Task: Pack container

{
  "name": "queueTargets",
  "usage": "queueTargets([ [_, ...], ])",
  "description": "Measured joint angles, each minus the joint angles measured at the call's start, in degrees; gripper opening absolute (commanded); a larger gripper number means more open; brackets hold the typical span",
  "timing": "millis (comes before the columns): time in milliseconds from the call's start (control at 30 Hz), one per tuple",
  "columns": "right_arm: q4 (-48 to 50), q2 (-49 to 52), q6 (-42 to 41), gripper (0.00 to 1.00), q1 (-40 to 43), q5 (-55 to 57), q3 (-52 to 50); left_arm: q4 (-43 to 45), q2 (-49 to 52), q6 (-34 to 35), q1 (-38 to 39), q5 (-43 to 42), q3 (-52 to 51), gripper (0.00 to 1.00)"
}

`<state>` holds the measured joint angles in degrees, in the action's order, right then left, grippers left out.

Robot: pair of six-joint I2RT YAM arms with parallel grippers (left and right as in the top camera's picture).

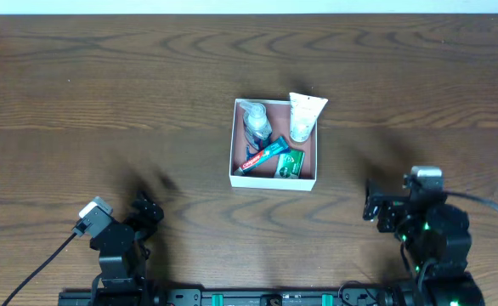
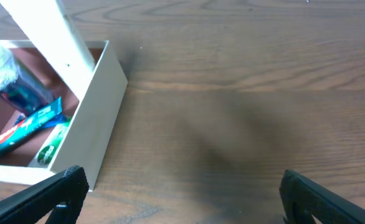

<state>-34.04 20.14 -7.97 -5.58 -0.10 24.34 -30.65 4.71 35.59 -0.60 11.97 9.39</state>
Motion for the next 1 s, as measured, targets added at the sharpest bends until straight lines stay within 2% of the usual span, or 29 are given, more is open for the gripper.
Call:
queueTargets([
  [567,0.17,-18.21,0.11,0.99,0.00,-3.23,-14.12,0.00,0.00,0.00,0.00,0.00,0.00,0.98],
  [1000,1.57,-19.26,0.11,0.99,0.00,-3.85,-15.56,0.00,0.00,0.00,0.00,0.02,0.00,0.98],
])
